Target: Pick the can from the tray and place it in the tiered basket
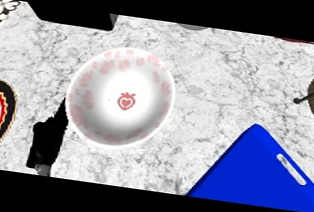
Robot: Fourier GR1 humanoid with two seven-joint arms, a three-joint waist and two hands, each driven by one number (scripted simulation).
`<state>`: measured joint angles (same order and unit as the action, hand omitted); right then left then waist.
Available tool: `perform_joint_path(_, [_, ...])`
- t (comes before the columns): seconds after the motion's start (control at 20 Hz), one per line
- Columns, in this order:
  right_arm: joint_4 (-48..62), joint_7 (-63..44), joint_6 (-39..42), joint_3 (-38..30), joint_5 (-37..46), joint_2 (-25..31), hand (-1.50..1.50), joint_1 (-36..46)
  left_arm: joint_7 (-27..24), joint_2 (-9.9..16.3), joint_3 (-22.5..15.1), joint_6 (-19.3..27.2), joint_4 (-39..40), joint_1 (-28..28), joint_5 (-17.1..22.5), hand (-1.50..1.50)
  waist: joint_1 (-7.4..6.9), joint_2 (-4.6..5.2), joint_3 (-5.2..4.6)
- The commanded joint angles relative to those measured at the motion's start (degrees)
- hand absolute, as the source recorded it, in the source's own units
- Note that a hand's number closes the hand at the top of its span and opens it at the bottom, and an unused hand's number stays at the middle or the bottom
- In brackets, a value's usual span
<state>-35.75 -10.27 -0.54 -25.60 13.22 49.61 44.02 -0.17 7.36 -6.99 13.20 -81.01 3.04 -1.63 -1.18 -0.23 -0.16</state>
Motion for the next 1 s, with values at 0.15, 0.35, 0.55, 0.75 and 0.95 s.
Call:
perform_joint_path(0.15, [5.74,7.82,-3.72,-8.85,-6.35,2.48,-1.5,2.41,0.31,0.24,0.45,-0.87,0.27,2.2,0.55,0.0,-0.17,0.67,0.28])
perform_joint_path(0.35, [4.03,5.09,-9.91,-11.76,-6.42,7.96,-1.5,1.99,1.91,-1.22,-0.81,0.58,-0.83,2.4,-0.57,0.0,0.89,0.33,0.2])
perform_joint_path(0.55, [5.84,2.83,-12.02,-15.95,-7.51,14.56,-1.5,-2.96,1.94,0.79,1.78,-1.26,-0.12,2.97,1.47,0.0,1.86,0.14,0.16])
perform_joint_path(0.75, [8.39,4.98,-6.85,-22.24,-12.07,19.72,-1.5,-11.07,2.64,1.18,1.99,-0.66,-0.07,2.32,0.35,0.0,2.77,0.04,0.22])
perform_joint_path(0.95, [11.89,8.3,0.79,-29.37,-16.76,24.4,-1.5,-21.06,-0.34,0.87,3.52,-1.07,0.92,4.07,1.79,0.0,3.8,-0.16,0.22])
